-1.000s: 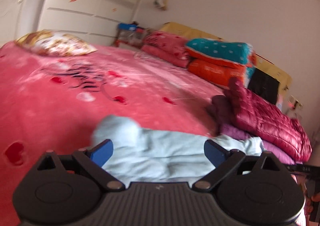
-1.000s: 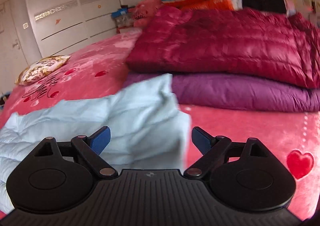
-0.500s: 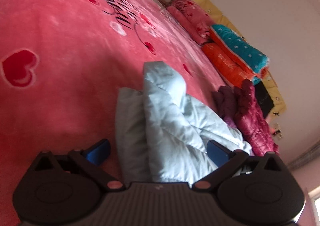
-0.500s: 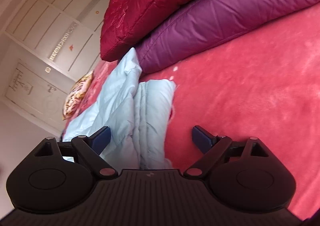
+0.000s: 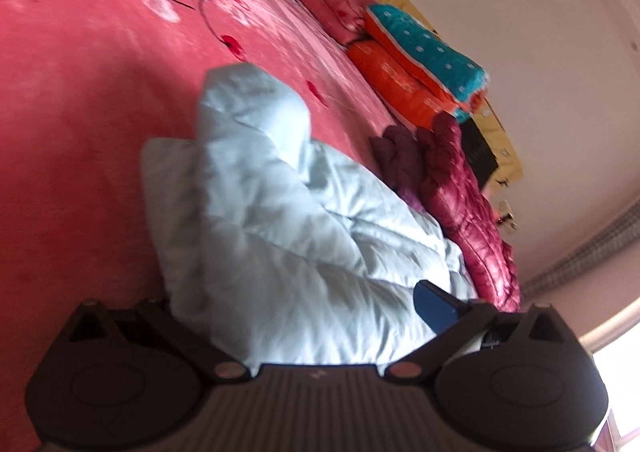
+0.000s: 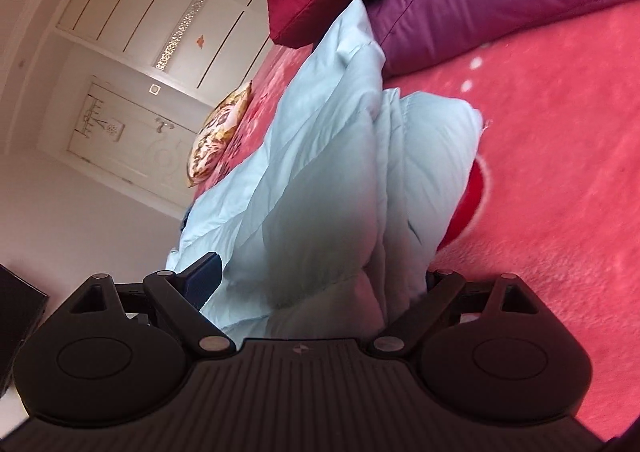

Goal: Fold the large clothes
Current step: 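Lift the folded light blue jacket with both grippers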

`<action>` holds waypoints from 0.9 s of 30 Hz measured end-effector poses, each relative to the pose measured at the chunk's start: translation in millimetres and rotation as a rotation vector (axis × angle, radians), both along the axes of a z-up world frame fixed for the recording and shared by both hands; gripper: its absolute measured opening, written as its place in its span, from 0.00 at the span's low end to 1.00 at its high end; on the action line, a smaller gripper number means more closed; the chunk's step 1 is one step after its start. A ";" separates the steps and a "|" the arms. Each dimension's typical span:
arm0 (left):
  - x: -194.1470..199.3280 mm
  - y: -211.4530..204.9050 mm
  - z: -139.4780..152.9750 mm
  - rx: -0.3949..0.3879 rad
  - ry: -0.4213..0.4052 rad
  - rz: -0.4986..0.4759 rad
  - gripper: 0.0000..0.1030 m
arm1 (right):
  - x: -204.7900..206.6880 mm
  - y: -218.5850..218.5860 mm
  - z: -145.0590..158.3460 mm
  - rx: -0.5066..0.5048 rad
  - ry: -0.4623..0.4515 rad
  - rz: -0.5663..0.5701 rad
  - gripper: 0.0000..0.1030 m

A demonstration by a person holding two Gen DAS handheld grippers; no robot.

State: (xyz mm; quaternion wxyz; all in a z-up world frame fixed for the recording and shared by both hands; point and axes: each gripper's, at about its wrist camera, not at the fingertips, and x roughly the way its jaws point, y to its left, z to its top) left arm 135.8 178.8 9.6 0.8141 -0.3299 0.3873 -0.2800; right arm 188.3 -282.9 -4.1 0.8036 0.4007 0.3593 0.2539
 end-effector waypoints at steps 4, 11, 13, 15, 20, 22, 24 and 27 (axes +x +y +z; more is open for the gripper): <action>-2.3 -0.4 -1.1 -0.009 -0.004 -0.002 0.92 | -4.1 9.2 4.2 -0.036 0.013 -0.071 1.00; -5.8 -2.7 -5.6 -0.056 0.054 0.042 0.45 | -17.3 59.6 27.9 -0.271 0.038 -0.185 0.84; -12.0 -5.7 -5.9 -0.064 0.057 0.054 0.37 | -24.8 73.8 36.5 -0.347 0.032 -0.210 0.75; -20.0 -9.6 -4.2 -0.051 0.052 0.066 0.31 | -33.6 89.3 44.5 -0.419 0.013 -0.236 0.68; -45.2 -23.1 9.2 0.021 0.030 0.068 0.24 | -69.2 117.2 55.3 -0.535 -0.018 -0.314 0.56; -59.5 -29.2 13.9 0.053 0.025 0.060 0.24 | -88.9 124.1 55.7 -0.559 -0.022 -0.345 0.53; -74.7 -31.6 14.7 0.058 0.034 0.059 0.23 | -106.4 129.1 57.1 -0.588 -0.023 -0.373 0.52; -96.8 -35.9 14.9 0.061 0.051 0.057 0.23 | -137.4 135.0 58.1 -0.629 -0.026 -0.405 0.51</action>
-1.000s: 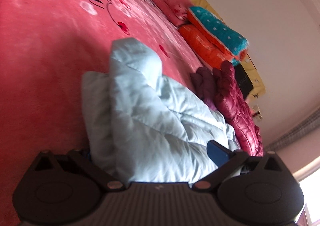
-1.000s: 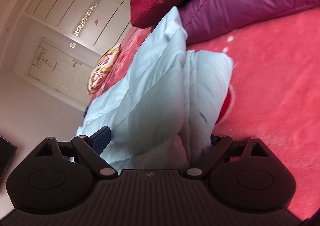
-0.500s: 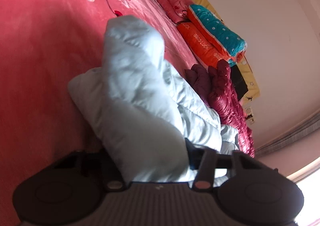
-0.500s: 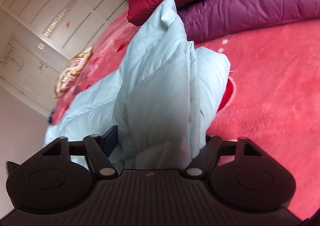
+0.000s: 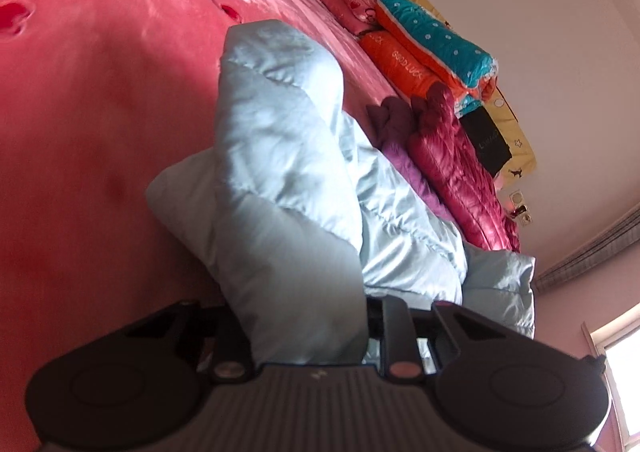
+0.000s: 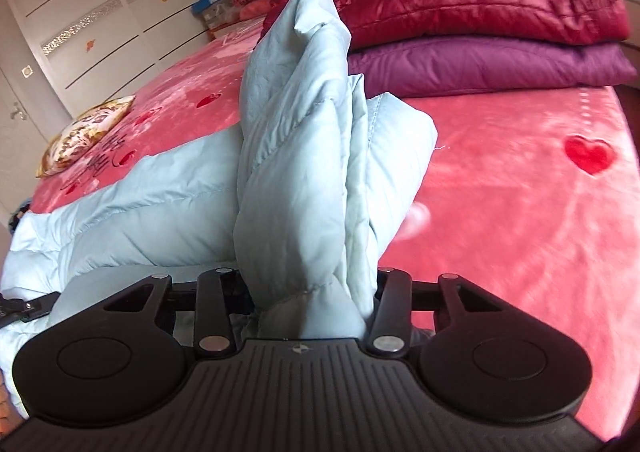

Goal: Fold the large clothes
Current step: 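Lift the folded light blue jacket with both grippers, then carry the jacket with both grippers onto the dark red jacket stack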

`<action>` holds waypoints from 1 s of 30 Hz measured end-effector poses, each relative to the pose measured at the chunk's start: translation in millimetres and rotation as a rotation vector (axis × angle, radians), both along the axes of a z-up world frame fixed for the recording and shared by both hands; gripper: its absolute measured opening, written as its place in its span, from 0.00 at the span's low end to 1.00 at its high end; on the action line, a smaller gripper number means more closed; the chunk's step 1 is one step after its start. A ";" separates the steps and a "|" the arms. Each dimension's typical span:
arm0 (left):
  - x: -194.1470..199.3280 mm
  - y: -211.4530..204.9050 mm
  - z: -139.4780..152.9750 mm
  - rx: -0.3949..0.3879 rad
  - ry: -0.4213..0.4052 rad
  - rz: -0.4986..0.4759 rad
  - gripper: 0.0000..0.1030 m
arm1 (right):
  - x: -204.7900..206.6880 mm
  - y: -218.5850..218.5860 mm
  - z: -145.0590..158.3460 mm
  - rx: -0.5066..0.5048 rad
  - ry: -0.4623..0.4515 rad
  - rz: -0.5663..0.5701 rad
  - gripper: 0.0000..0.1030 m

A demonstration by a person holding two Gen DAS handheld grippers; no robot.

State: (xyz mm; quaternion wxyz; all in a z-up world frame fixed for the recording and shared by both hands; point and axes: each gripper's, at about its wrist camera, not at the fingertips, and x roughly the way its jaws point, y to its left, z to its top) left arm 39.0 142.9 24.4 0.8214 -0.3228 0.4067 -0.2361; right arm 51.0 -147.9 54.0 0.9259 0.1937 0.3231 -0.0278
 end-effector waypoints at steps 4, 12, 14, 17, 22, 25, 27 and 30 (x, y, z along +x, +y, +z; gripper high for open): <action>-30.4 -10.3 6.2 0.042 -0.001 -0.020 0.23 | -51.0 3.0 1.6 -0.034 -0.013 -0.040 0.50; -88.2 -28.3 24.0 0.143 -0.024 -0.055 0.21 | -129.4 6.6 12.3 -0.203 -0.012 -0.046 0.42; -98.7 -35.9 33.6 0.161 -0.045 -0.070 0.20 | -144.8 6.9 17.1 -0.263 -0.017 -0.041 0.38; -114.2 -46.1 48.3 0.163 -0.076 -0.113 0.19 | -175.5 5.5 21.6 -0.367 -0.045 -0.048 0.36; -133.5 -80.4 82.7 0.171 -0.148 -0.206 0.19 | -226.1 -8.9 43.6 -0.448 -0.107 -0.116 0.34; -137.7 -103.3 112.9 0.158 -0.213 -0.259 0.19 | -259.8 -20.8 62.1 -0.501 -0.151 -0.171 0.34; -138.6 -119.9 135.2 0.137 -0.252 -0.298 0.19 | -283.5 -33.5 77.8 -0.528 -0.186 -0.217 0.34; -135.7 -149.4 172.3 0.117 -0.327 -0.353 0.19 | -312.0 -54.1 106.6 -0.570 -0.242 -0.287 0.34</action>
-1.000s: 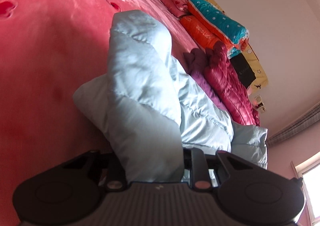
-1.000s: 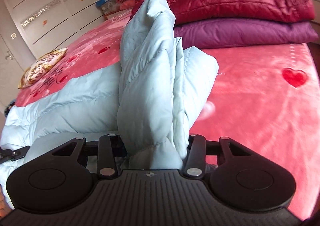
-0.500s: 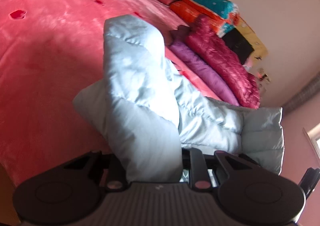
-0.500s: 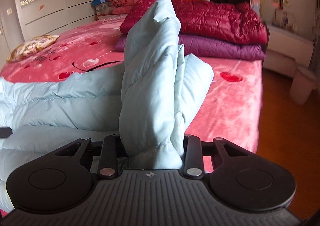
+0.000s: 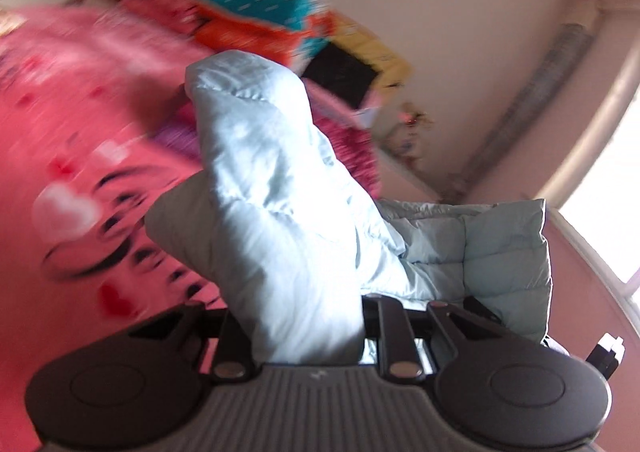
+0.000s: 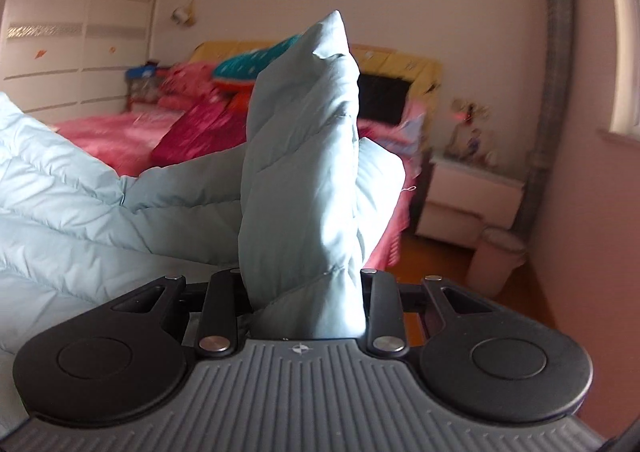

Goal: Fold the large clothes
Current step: 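Carry the jacket with both grippers onto the dark red jacket stack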

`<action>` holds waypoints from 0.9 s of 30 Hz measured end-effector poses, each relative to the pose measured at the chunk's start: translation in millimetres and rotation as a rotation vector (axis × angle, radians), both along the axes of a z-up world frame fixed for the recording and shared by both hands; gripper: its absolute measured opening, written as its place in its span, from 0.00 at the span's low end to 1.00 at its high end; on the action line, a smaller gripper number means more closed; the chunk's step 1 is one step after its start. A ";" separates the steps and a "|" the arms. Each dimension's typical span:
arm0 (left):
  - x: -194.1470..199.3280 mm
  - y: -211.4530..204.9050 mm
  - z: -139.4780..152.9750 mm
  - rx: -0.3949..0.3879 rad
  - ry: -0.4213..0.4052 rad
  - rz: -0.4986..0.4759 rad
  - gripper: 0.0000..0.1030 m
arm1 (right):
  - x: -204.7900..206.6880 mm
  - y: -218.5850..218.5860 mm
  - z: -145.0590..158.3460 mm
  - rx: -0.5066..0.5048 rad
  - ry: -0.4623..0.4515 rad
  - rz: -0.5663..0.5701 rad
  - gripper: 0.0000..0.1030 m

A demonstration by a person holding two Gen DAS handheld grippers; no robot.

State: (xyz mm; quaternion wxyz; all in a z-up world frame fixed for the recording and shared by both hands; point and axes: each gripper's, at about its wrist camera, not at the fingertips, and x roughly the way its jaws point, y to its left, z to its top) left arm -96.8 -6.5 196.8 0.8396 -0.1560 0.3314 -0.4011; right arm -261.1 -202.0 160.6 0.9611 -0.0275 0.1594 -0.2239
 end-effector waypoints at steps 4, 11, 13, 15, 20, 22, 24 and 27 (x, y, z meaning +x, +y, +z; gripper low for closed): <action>17.5 -33.4 50.7 -0.068 -0.060 -0.061 0.19 | -25.7 -29.7 52.3 -0.048 -0.098 -0.062 0.34; 95.3 -81.4 130.9 -0.129 -0.235 -0.083 0.21 | -10.6 -85.2 151.7 -0.121 -0.274 -0.089 0.34; 126.1 -92.6 144.7 -0.133 -0.289 -0.072 0.22 | 14.7 -98.7 173.6 -0.137 -0.312 -0.090 0.34; 164.2 -107.4 150.6 -0.133 -0.343 -0.069 0.23 | 47.4 -112.9 188.2 -0.153 -0.345 -0.088 0.34; 265.5 -148.3 121.4 -0.110 -0.400 -0.021 0.25 | 149.6 -159.7 189.2 -0.125 -0.379 -0.074 0.35; 302.1 -167.0 101.3 -0.065 -0.415 0.017 0.26 | 199.4 -178.1 175.0 -0.104 -0.356 -0.071 0.35; 339.1 -187.6 84.2 -0.025 -0.388 0.052 0.26 | 246.3 -194.3 162.8 -0.089 -0.317 -0.070 0.35; 391.9 -210.5 60.0 0.010 -0.335 0.086 0.26 | 307.9 -218.4 148.4 -0.051 -0.259 -0.075 0.35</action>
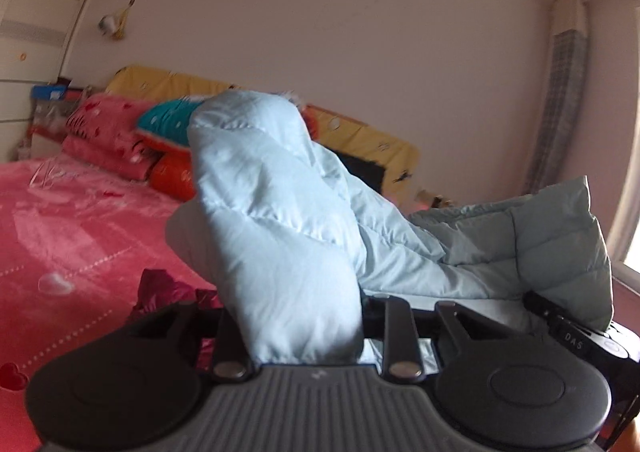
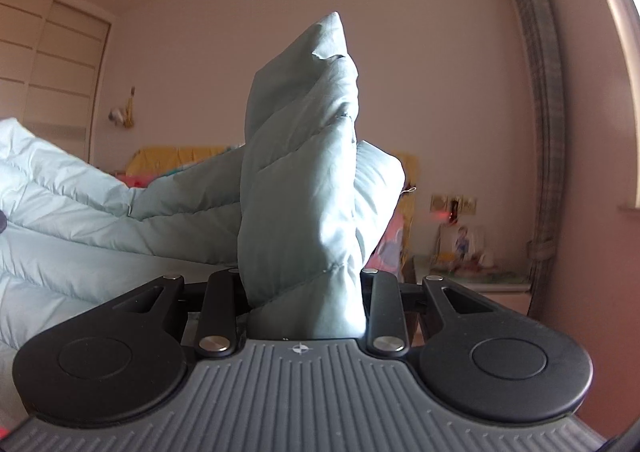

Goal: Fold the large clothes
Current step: 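Carry the jacket with both grippers onto the dark red jacket stack, then open both grippers to release the jacket on the stack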

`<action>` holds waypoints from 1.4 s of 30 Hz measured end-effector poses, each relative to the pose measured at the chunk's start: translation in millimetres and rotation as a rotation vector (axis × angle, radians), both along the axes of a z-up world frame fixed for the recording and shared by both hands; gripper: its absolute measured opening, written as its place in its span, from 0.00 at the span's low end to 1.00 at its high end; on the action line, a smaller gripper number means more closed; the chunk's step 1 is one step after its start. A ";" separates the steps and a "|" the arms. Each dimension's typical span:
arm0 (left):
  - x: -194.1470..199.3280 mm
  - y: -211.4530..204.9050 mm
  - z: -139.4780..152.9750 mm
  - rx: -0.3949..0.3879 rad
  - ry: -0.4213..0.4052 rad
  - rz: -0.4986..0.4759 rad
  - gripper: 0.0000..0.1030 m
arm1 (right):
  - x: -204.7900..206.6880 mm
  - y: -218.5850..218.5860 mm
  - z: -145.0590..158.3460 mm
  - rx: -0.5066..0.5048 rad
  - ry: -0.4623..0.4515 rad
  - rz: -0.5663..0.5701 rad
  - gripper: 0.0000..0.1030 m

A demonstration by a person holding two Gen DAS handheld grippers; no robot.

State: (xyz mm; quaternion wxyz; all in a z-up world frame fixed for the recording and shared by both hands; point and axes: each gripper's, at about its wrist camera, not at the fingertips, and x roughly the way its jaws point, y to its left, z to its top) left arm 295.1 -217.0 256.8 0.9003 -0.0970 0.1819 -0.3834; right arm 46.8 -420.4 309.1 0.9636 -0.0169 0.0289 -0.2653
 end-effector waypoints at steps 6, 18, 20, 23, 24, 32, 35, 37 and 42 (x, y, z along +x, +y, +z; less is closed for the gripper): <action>67.7 -41.8 -49.5 0.087 0.047 0.075 0.29 | 92.7 -39.1 -35.7 0.047 0.134 -0.013 0.36; 98.2 -47.2 -93.9 0.247 -0.032 0.252 0.99 | 139.1 -54.0 -100.6 -0.021 0.303 -0.178 1.00; 95.8 -35.8 -91.2 0.268 -0.061 0.306 0.99 | 132.2 -56.8 -105.6 -0.004 0.310 -0.206 1.00; 93.9 -10.5 -84.9 0.260 -0.070 0.381 0.99 | 124.4 -76.5 -104.9 0.061 0.284 -0.248 1.00; 90.1 -2.0 -83.6 0.261 -0.077 0.387 0.99 | 117.5 -77.1 -103.3 0.085 0.268 -0.257 1.00; 21.8 62.1 -102.0 0.202 -0.027 0.408 0.99 | 55.5 -78.9 -113.5 0.185 0.088 -0.301 1.00; -15.2 75.9 -113.7 0.162 0.014 0.366 0.99 | 22.6 -57.4 -125.6 0.209 0.068 -0.282 1.00; -42.4 83.9 -120.1 0.143 0.028 0.344 0.99 | 5.3 -49.2 -126.5 0.211 0.074 -0.264 1.00; -121.5 100.2 -127.5 0.158 0.054 0.304 0.99 | -64.8 6.9 -150.5 0.224 0.107 -0.211 1.00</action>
